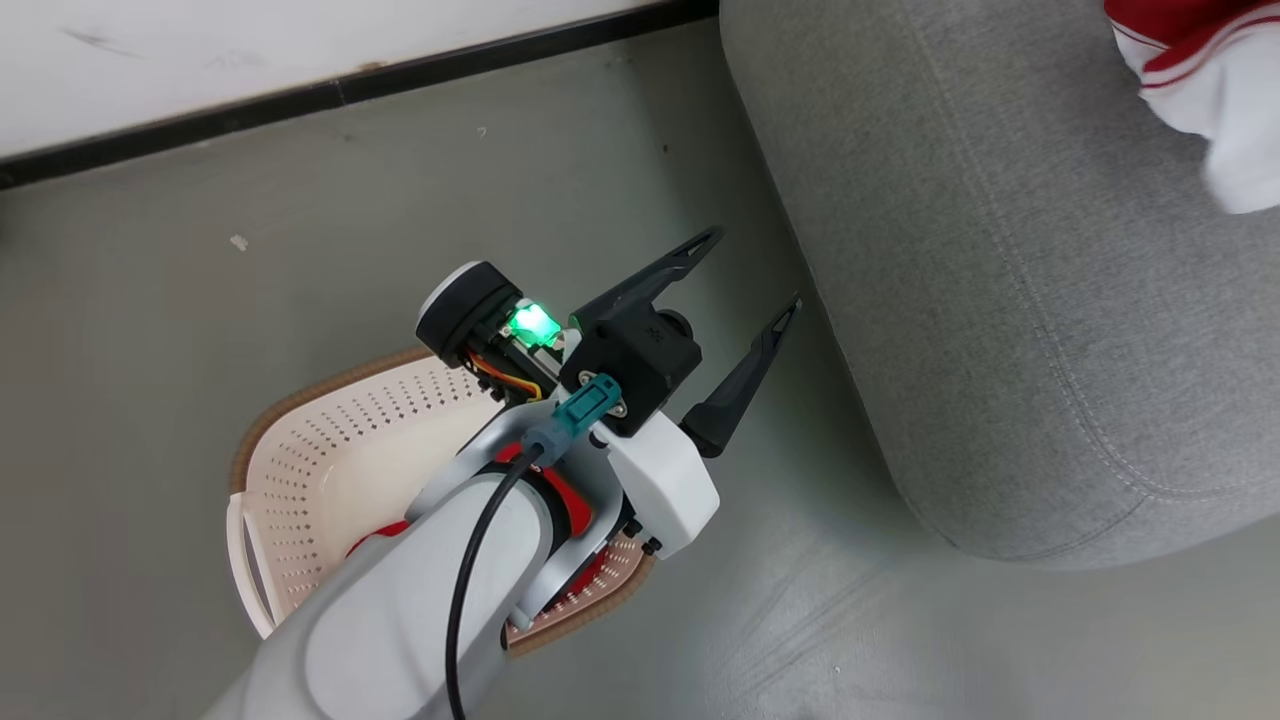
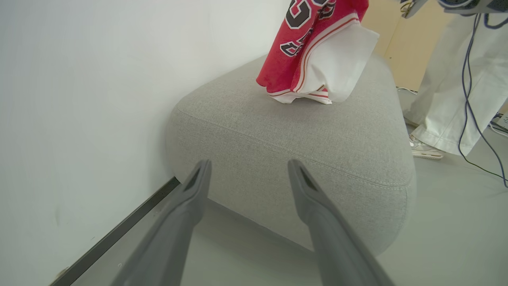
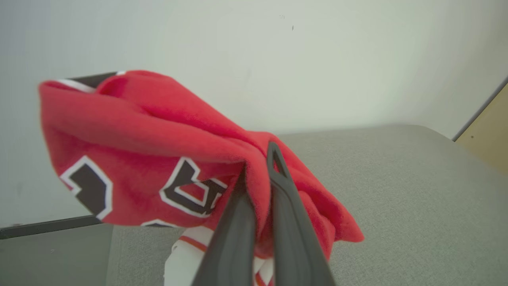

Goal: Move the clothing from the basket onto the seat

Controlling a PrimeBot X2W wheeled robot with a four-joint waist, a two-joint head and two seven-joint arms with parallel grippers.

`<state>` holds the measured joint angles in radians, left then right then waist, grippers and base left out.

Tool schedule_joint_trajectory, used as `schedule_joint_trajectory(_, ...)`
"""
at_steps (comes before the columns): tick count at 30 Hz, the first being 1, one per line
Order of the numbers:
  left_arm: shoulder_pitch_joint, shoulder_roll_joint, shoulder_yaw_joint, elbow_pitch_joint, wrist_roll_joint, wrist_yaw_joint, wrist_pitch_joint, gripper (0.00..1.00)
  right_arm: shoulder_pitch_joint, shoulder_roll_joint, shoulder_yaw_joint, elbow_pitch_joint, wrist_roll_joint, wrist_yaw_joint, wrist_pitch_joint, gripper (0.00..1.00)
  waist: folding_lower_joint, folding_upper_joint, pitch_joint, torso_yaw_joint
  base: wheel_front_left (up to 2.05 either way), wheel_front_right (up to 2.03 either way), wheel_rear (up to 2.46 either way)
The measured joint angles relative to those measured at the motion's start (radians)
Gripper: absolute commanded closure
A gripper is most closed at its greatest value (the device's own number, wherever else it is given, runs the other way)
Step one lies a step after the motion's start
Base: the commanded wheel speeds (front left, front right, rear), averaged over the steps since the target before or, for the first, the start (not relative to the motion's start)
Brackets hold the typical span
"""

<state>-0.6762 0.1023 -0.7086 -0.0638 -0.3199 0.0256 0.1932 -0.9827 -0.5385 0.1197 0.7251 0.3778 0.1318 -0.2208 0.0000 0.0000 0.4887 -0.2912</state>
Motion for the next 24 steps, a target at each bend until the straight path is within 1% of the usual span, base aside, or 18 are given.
schedule_joint_trajectory(8,-0.016,0.001,-0.003,-0.001,0.007,-0.009,0.001,0.0,0.014,0.084,0.027,0.073,-0.032,0.0,-0.01,1.0,0.0,0.0,0.039,0.016,0.0,0.0,0.0)
schedule_joint_trajectory(14,-0.018,0.005,-0.003,0.002,0.007,-0.012,-0.001,0.0,0.039,0.11,0.036,0.138,-0.059,0.0,-0.018,1.0,0.0,0.0,0.057,0.029,0.0,0.0,0.0)
schedule_joint_trajectory(19,-0.018,0.012,-0.001,0.013,0.007,-0.019,-0.01,0.0,0.066,0.15,0.045,0.181,-0.067,0.0,-0.02,1.0,0.0,0.0,0.061,0.037,0.0,0.0,0.0)
schedule_joint_trajectory(22,-0.018,0.02,0.005,0.017,0.007,-0.019,-0.01,0.0,0.068,0.155,0.043,0.196,-0.071,0.0,-0.027,1.0,0.0,0.0,0.06,0.036,0.0,0.0,0.0)
schedule_joint_trajectory(23,-0.018,0.021,0.006,0.018,0.007,-0.019,-0.01,0.0,0.068,0.155,0.038,0.2,-0.071,0.0,-0.027,0.76,0.0,0.0,0.059,0.036,0.0,0.0,0.0)
schedule_joint_trajectory(24,-0.018,0.021,0.007,0.019,0.007,-0.019,-0.011,0.0,0.068,0.156,0.034,0.204,-0.071,0.0,-0.027,0.57,0.0,0.0,0.059,0.035,0.0,0.0,0.0)
